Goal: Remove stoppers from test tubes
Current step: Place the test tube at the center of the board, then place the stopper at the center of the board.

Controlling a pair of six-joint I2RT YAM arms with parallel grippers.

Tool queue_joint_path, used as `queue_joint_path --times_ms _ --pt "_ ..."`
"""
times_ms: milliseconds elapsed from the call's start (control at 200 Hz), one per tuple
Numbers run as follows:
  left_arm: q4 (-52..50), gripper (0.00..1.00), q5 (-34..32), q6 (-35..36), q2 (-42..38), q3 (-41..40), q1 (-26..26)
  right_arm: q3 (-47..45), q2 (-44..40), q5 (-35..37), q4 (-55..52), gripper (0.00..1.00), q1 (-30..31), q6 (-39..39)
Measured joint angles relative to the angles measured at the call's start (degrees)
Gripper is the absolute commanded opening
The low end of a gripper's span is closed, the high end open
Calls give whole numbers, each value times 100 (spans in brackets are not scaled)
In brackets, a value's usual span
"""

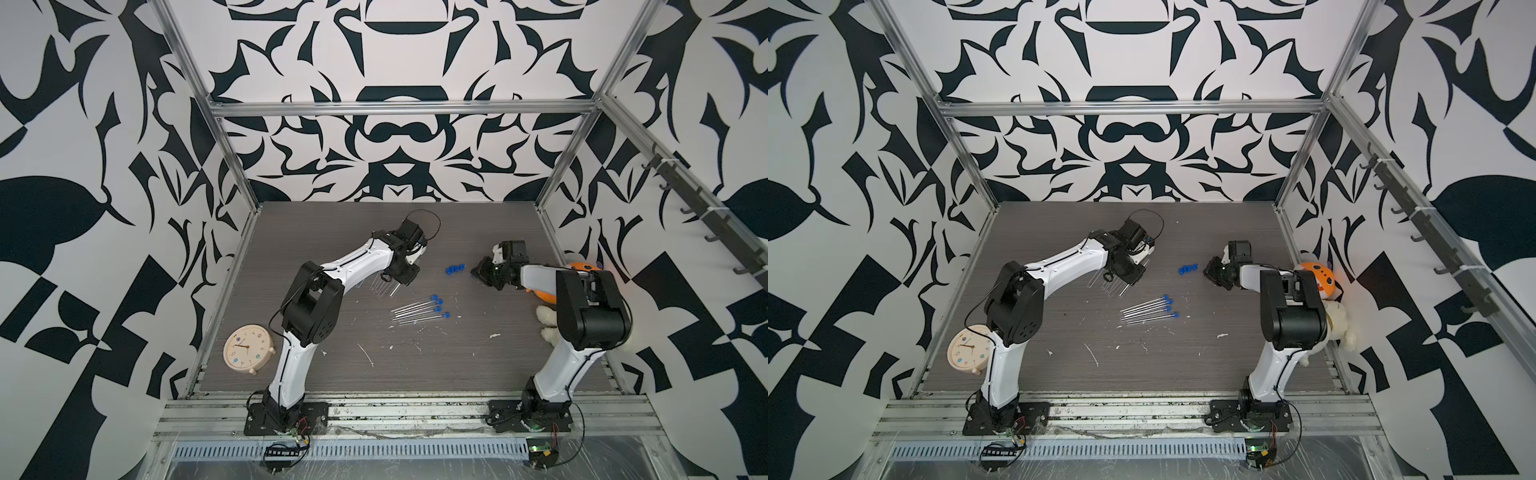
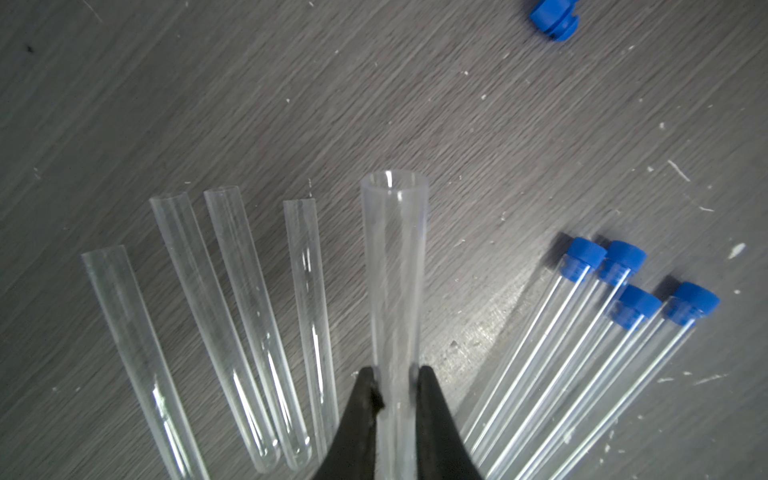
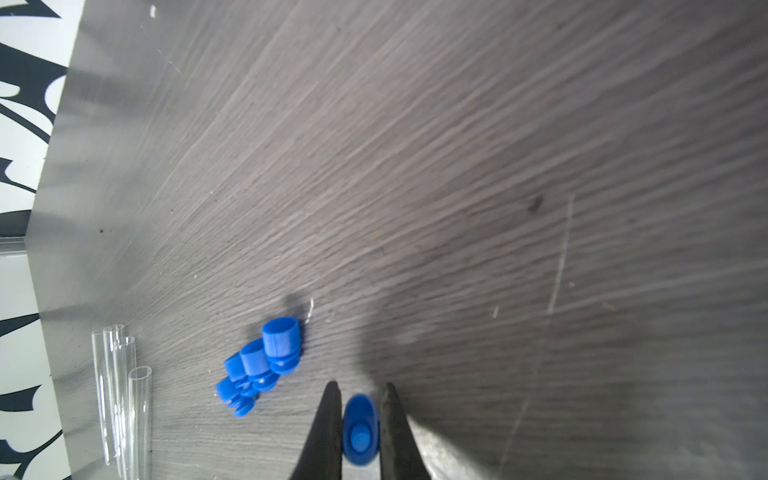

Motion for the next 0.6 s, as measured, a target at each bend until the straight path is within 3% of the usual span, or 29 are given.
queue_joint_path --times_ms 600 --pt "-26 0 -160 44 468 107 0 0 227 -214 603 16 0 273"
